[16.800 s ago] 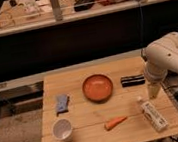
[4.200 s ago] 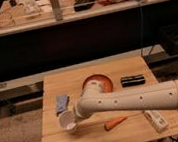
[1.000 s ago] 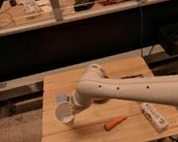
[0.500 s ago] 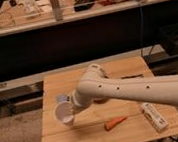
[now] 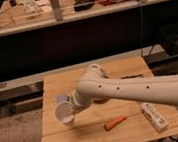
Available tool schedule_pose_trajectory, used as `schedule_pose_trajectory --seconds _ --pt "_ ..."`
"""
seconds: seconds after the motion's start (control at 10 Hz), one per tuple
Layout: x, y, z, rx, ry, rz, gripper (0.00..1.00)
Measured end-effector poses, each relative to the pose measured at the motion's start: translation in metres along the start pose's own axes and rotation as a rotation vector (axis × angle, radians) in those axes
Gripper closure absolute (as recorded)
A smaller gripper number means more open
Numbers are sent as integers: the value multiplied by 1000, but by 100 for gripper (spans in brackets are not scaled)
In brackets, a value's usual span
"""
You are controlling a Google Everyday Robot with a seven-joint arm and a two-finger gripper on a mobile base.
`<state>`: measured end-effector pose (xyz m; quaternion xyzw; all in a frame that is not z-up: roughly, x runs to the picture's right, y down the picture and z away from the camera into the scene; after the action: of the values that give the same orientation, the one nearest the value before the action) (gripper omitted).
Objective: Pick up the ceramic cup
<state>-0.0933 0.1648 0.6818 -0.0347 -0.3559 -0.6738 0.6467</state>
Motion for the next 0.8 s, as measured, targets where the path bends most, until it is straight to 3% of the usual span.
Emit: schedule_pose_trajectory --seconds 0.8 --pt "0 0 0 0 0 0 100"
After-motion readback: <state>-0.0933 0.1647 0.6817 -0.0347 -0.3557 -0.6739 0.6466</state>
